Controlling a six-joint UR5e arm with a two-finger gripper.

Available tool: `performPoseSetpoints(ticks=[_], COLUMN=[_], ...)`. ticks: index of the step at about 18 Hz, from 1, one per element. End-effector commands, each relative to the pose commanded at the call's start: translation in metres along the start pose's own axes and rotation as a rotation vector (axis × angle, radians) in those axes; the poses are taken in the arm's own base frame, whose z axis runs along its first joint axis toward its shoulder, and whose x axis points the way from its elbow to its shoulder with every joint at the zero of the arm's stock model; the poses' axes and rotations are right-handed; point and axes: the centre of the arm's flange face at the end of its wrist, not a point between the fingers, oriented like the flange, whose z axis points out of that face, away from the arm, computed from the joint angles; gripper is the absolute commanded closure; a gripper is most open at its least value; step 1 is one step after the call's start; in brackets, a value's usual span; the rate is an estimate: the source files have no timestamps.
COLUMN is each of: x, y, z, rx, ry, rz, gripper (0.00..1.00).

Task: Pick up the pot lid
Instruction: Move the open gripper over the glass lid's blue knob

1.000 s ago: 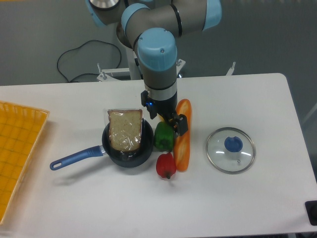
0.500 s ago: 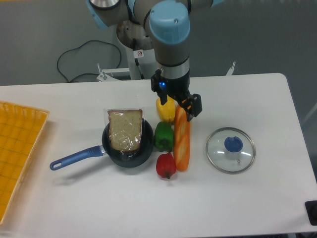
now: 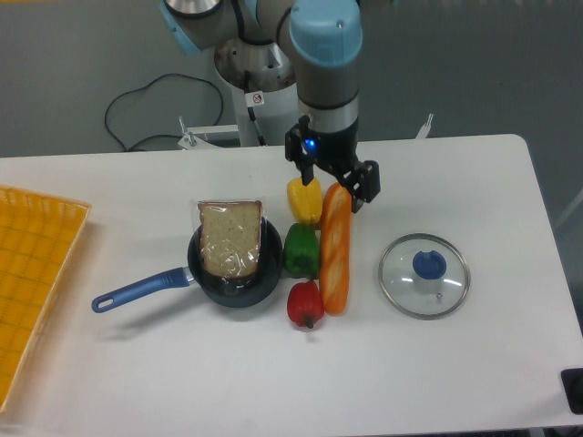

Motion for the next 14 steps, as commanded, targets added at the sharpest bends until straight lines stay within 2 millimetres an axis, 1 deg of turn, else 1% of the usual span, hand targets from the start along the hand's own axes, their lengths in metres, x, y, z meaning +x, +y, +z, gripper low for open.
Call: performPoseSetpoints(ticks=[3, 4, 6, 9, 12, 14], x=[-0.005, -0.004, -0.004, -0.016, -0.021, -0.021], y=[0.004, 0.005, 0.006, 0.023, 0.031, 0.031], z=[0.004, 0.01, 0.013, 0.015, 0.016, 0.016], rx=[-0.004, -0.008, -0.008, -0.013, -0.025, -0.023], ry=[0.005, 0.015, 0.02, 0.027, 0.027, 0.031], rz=[-0.009, -0.006, -0.014, -0.044, -0.045, -0.05], gripper=[0.0, 0.0, 0.0, 0.0, 0.0, 0.0])
